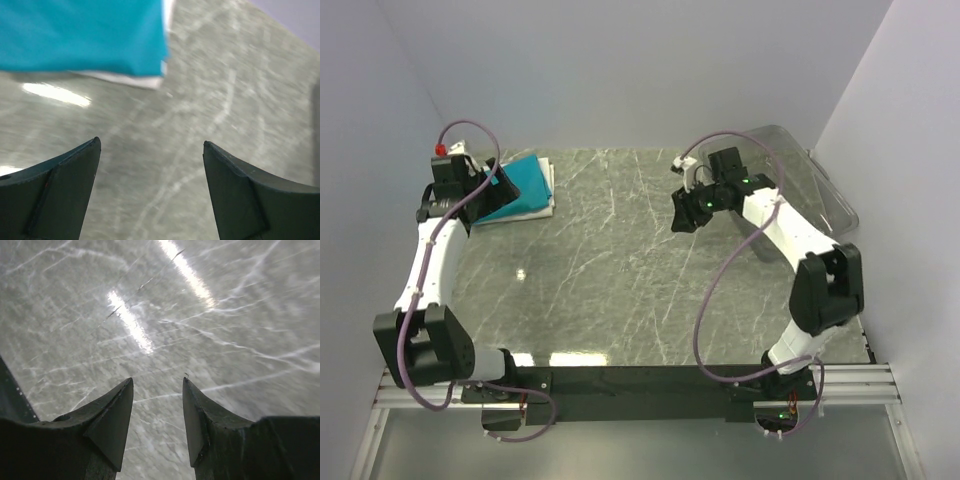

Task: Fold and stack the t-shirts
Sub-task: Neatly place the folded tshirt to the corner

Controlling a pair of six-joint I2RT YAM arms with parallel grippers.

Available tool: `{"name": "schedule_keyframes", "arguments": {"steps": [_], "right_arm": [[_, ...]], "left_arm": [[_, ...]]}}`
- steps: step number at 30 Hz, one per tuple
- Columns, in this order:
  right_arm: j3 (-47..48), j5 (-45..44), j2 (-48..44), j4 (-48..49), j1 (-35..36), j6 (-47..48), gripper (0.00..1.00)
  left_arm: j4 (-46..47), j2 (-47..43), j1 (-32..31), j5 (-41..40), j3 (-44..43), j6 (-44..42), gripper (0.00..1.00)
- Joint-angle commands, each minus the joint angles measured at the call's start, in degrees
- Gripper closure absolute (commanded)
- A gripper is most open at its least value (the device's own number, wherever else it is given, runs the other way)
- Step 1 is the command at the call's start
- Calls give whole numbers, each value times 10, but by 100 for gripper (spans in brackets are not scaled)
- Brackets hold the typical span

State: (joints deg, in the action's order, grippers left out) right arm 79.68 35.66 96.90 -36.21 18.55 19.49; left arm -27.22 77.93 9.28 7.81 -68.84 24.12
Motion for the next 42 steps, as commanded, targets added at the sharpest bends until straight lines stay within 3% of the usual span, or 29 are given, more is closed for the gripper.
{"name": "schedule_keyframes", "arguments": {"steps": [1,5,8,12,17,19,23,42], "right_arm": [[-3,-67,-75,21,-10,13,49],[-26,-148,-168,64,-23,-15,45],[-47,-168,-219,87,-50,-51,26],[-68,-169,-252,91,-91,-87,13],[-104,-170,-301,111,-148,-153,11],[-116,-246,-317,119,-150,-189,11],[-138,-304,-355,127,-150,-192,9],[-192,-291,-389,127,-152,-191,10]], "left_arm": [[56,-57,-2,117,31,46,12],[46,-147,-3,74,101,25,9],[37,-252,-3,-6,132,15,2],[28,-349,-16,-66,173,11,1],[-2,-377,-23,-33,190,20,1],[-11,-388,-27,-26,193,15,1],[-33,-407,-30,-33,195,11,1],[-39,-420,-31,-33,199,17,1]]}}
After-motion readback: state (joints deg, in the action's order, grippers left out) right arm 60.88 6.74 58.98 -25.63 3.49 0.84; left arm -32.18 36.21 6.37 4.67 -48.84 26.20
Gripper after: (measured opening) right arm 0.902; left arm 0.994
